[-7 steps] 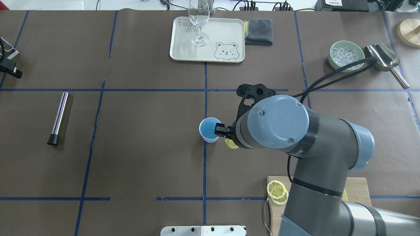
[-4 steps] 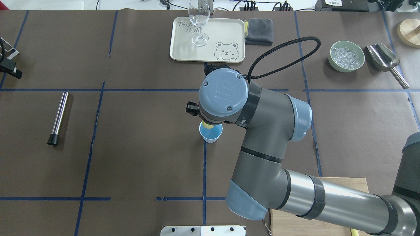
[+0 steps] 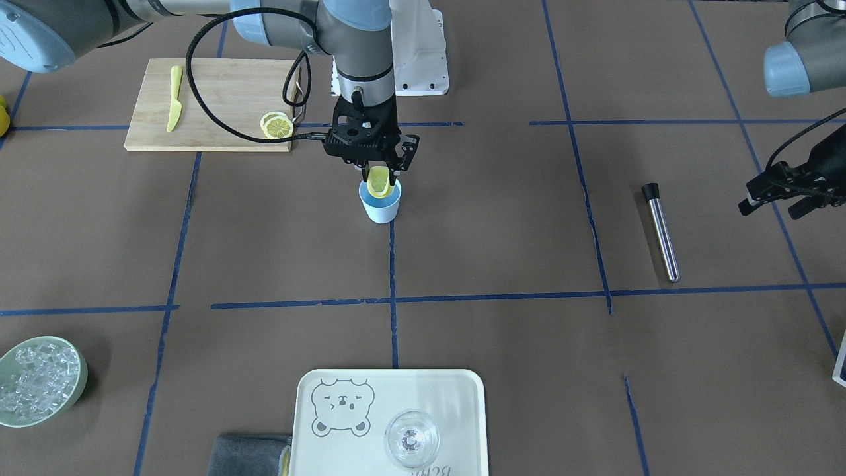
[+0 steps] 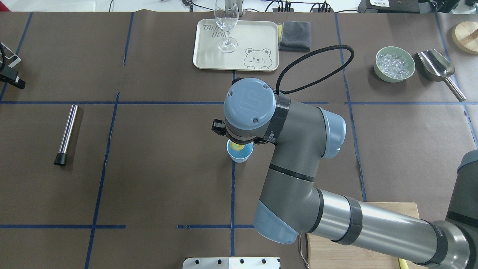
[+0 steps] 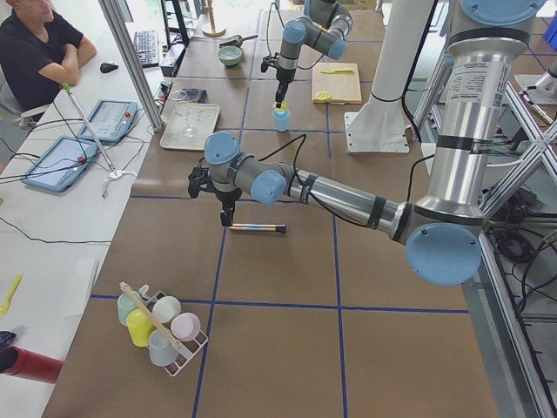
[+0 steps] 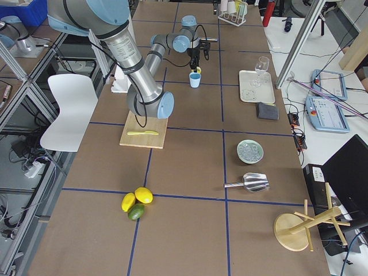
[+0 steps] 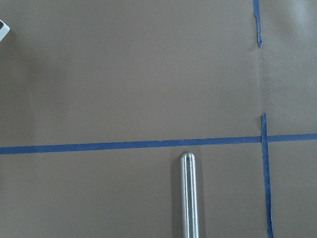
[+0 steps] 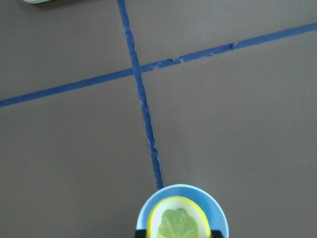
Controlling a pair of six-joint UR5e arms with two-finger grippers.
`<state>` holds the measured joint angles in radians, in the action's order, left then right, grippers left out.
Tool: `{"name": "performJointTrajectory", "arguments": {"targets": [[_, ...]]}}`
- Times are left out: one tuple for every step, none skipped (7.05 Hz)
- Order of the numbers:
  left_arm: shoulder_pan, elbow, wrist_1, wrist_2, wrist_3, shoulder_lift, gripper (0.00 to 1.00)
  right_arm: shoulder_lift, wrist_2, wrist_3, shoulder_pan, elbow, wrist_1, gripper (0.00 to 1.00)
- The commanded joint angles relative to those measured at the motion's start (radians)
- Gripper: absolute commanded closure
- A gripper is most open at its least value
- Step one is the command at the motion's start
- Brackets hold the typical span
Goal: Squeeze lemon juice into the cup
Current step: 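Squeeze the lemon slice over the blue cup with the right gripper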
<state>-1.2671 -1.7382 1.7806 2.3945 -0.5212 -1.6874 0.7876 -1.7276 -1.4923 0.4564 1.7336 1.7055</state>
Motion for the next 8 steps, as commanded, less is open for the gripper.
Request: {"name": "performJointTrajectory", "arguments": {"targets": [[0.0,0.003,0.0,0.0,0.001,0.0,0.0,0.007,-0.003,0.0,-0.005,-0.002,-0.001,0.36],[0.0,0.003,0.0,0.0,0.001,0.0,0.0,0.006,-0.003,0.0,-0.005,-0.002,-0.004,0.1],[0.0,0.003,0.0,0.0,0.001,-0.002,0.0,0.004,-0.003,-0.002,-0.005,0.0,-0.004,0.0],[0.0,0.003,0.0,0.0,0.001,-0.002,0.0,0.004,-0.003,-0.002,-0.005,0.001,-0.007,0.0],[0.0,0.005,0.0,0.0,0.001,-0.003,0.0,0.004,-0.003,-0.002,-0.005,0.004,-0.007,0.0],[0.002,0.003,0.0,0.0,0.001,-0.003,0.0,0.002,-0.003,-0.003,-0.004,0.03,-0.01,0.0],[0.014,0.005,0.0,-0.002,0.0,-0.012,0.0,0.01,-0.004,0.004,0.014,0.056,0.002,0.0],[0.067,0.005,-0.001,-0.005,-0.034,-0.024,0.0,0.028,-0.007,0.01,0.037,0.073,0.002,0.0]]}}
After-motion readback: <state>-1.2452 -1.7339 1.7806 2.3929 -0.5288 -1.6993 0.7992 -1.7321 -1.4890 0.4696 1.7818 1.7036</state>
